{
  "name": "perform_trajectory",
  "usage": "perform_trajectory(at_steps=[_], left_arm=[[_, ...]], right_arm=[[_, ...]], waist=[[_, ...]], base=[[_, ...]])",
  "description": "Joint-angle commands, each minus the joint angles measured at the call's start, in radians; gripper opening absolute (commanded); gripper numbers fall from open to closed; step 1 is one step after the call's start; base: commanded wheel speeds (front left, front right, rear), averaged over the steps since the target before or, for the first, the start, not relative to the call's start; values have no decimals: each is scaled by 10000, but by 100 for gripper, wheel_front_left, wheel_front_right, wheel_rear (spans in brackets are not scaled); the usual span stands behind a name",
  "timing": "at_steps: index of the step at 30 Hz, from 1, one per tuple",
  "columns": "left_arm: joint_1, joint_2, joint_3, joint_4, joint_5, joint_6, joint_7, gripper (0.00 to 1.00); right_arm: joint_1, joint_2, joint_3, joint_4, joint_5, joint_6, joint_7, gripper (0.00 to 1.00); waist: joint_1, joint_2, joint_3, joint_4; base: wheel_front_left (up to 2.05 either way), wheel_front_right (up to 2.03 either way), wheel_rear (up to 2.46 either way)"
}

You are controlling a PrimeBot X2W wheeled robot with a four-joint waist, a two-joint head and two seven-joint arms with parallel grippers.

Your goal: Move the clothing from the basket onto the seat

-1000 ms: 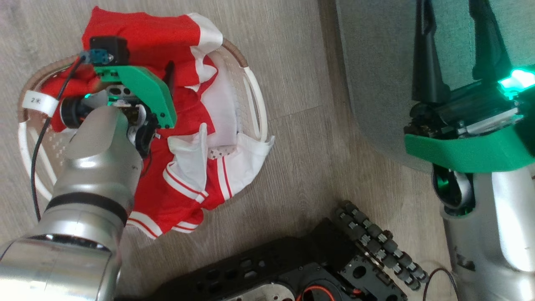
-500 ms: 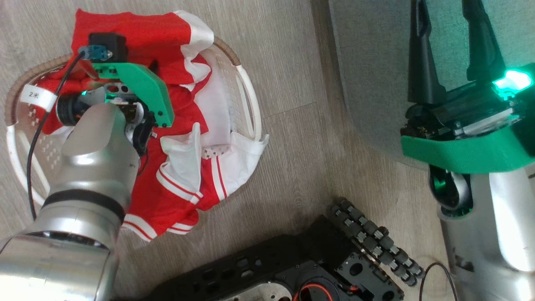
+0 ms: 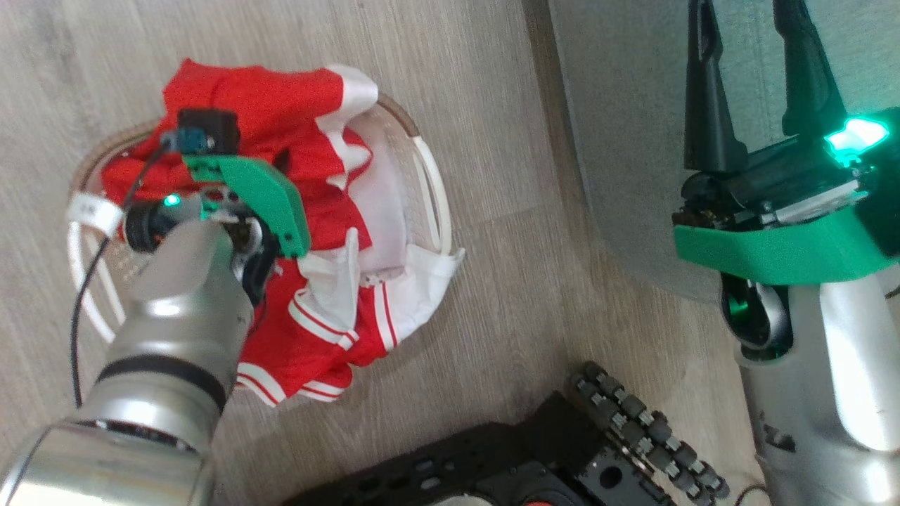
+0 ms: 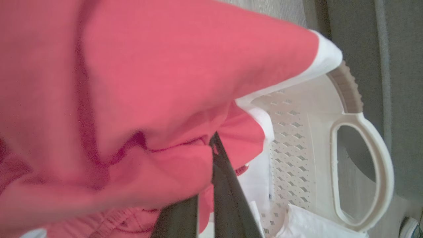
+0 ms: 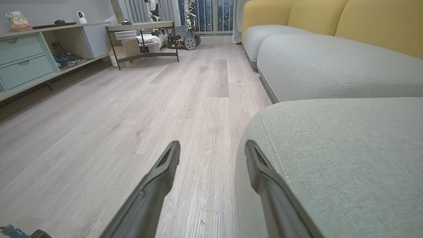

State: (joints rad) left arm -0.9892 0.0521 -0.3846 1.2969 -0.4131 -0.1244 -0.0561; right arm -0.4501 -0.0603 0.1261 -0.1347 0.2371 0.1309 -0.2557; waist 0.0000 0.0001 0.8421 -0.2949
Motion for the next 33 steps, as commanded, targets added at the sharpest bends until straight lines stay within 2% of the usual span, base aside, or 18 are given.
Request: perform_trajectory(at_steps=[1,6,11,18,28,33], left_arm=[[513,47,-25,-152,-173,-50,-220,0],[1181,-7,-576,-732,-580,-59,-411,0],[2220,-15,-1814,-2027,-1556,-61,-628,0],[3017,-16,-3279,-2928,-2202,-62,-1413,0],[3687,158,-4069,-3832,-2496,-62,-1978,0],[3948,344,-3916,-4719,-2367,-13,-2045,0]], right_arm=[[206,100,45,-223,-82,-2,-61,100],[279,100,44,-81,-213,-2,-61,100],[536,-48,-65,129,-302,-2,-61,100],[1159,-446,-159,398,-277,-2,-61,100],[2133,-881,-134,695,-145,-2,-61,100],[2634,-987,-197,794,-85,-2,-61,100]], waist=[[0,-1,-491,216],[0,-1,-1129,443],[0,-1,-2237,857],[0,-1,-3875,1604],[0,-1,-5713,2471],[0,-1,-6440,2806]], base=[[0,0,0],[0,0,0],[0,0,0],[0,0,0],[0,0,0],[0,0,0]])
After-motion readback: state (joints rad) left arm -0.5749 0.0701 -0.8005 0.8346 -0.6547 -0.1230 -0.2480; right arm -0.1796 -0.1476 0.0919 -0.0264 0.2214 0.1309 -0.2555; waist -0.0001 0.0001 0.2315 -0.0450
